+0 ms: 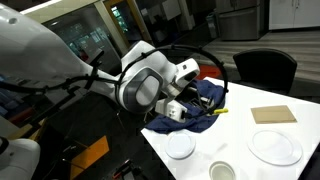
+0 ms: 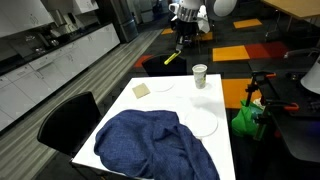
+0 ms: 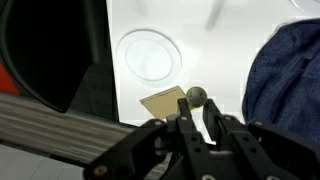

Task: Remove the marker from the cup and put it on the table

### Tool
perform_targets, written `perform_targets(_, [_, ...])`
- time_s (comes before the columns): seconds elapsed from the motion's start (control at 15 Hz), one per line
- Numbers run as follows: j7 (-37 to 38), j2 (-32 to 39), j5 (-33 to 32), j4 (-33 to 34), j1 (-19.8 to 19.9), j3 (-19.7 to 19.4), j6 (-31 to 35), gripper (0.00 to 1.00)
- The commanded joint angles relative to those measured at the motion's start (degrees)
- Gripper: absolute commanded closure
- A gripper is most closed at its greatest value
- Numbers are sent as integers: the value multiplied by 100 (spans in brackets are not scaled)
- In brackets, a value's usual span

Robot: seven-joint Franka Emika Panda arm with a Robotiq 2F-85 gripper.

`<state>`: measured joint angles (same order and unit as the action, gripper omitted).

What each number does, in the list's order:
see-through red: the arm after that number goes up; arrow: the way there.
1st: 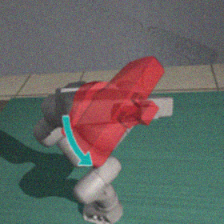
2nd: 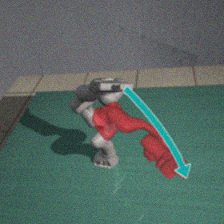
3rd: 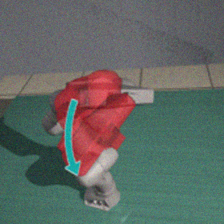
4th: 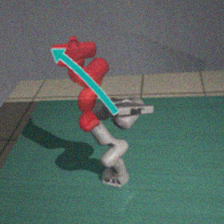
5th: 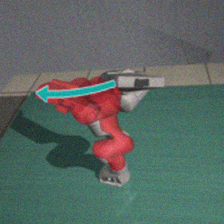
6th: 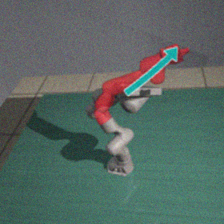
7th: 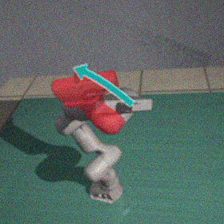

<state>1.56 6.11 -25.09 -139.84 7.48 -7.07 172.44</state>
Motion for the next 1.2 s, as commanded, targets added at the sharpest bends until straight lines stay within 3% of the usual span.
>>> perform_targets(0.0, [813, 531, -676, 160, -232, -300, 469, 95])
perform_targets(0.53, [1568, 1574, -1027, 486, -929, -824, 747, 95])
perform_targets(1.13, [2252, 2805, -872, 1114, -2174, -1923, 989, 95])
